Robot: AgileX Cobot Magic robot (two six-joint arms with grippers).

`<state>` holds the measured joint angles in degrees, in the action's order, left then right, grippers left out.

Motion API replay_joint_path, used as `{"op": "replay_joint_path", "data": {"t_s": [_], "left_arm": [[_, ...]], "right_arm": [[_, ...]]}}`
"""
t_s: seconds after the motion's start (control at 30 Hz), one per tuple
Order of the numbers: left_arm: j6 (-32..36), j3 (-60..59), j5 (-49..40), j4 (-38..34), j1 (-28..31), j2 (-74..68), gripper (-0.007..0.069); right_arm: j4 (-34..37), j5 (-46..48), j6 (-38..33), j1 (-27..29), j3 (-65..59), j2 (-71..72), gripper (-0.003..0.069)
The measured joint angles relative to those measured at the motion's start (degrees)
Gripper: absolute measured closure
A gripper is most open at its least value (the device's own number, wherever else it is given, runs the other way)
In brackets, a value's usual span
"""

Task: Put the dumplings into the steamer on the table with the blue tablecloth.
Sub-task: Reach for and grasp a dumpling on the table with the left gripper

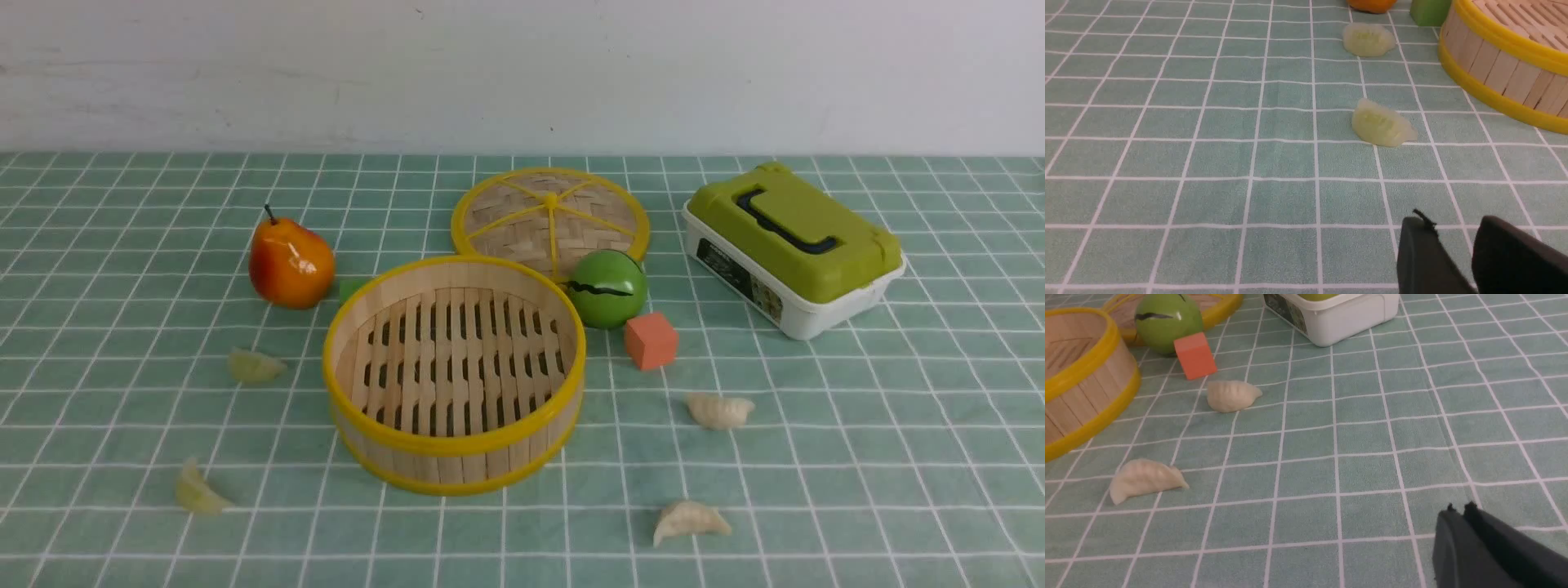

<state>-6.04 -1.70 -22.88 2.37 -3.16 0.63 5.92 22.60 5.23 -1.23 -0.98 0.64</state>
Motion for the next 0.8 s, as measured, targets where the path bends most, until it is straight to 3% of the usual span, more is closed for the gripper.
{"op": "replay_joint_path", "data": {"t_s": [0.8], "left_arm": [[0.2,0.0,0.6,0.7,0.0,0.0,0.0410]], "right_arm": [[0.0,0.0,0.0,0.0,0.0,0.0,0.0617]]}}
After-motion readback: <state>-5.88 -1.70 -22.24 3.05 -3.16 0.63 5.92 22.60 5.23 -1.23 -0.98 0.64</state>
